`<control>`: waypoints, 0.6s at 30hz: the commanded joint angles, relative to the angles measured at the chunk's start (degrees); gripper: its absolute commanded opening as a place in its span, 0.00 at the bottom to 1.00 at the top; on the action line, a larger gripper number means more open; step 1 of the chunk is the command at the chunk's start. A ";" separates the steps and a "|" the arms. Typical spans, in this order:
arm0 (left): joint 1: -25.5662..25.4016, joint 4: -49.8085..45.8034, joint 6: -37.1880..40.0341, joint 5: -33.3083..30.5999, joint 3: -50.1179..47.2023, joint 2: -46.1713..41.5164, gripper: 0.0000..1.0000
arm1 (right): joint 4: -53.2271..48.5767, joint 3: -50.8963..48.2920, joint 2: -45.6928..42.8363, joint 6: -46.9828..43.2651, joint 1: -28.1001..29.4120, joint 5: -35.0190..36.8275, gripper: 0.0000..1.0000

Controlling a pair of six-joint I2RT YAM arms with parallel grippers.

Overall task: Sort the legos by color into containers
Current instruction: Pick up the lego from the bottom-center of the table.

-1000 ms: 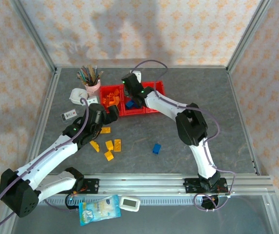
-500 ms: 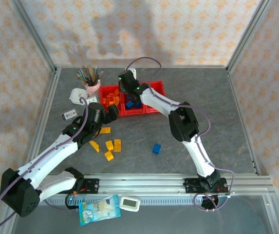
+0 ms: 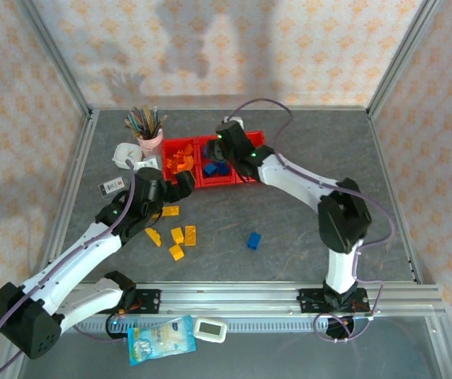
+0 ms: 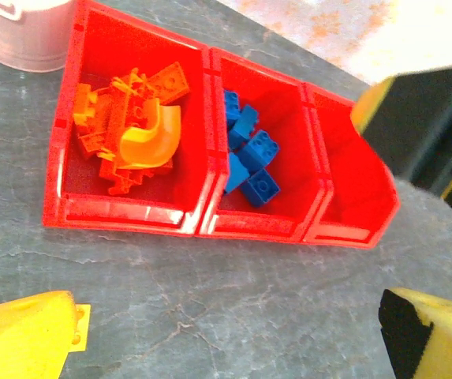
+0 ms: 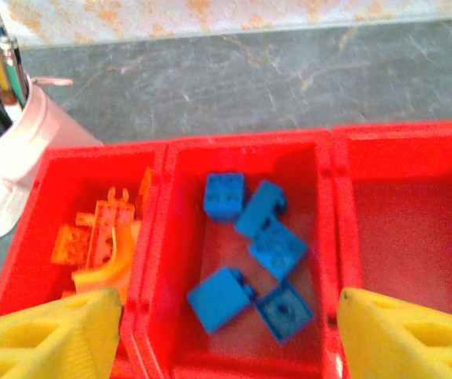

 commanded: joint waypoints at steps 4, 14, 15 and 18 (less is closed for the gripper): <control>-3.04 -0.90 -0.19 4.36 -4.22 -3.35 0.99 | -3.89 -13.53 -9.51 5.40 2.18 3.52 0.79; -14.02 2.11 -1.46 2.21 -8.79 -3.53 0.99 | -13.29 -30.78 -22.53 19.75 8.07 7.89 0.86; -14.92 2.74 -1.71 1.62 -9.36 -3.79 0.99 | -14.76 -31.84 -23.20 22.02 8.59 8.70 0.87; -17.47 4.40 -2.69 0.91 -10.77 -4.29 0.99 | -16.45 -34.93 -24.84 27.35 11.51 9.33 0.89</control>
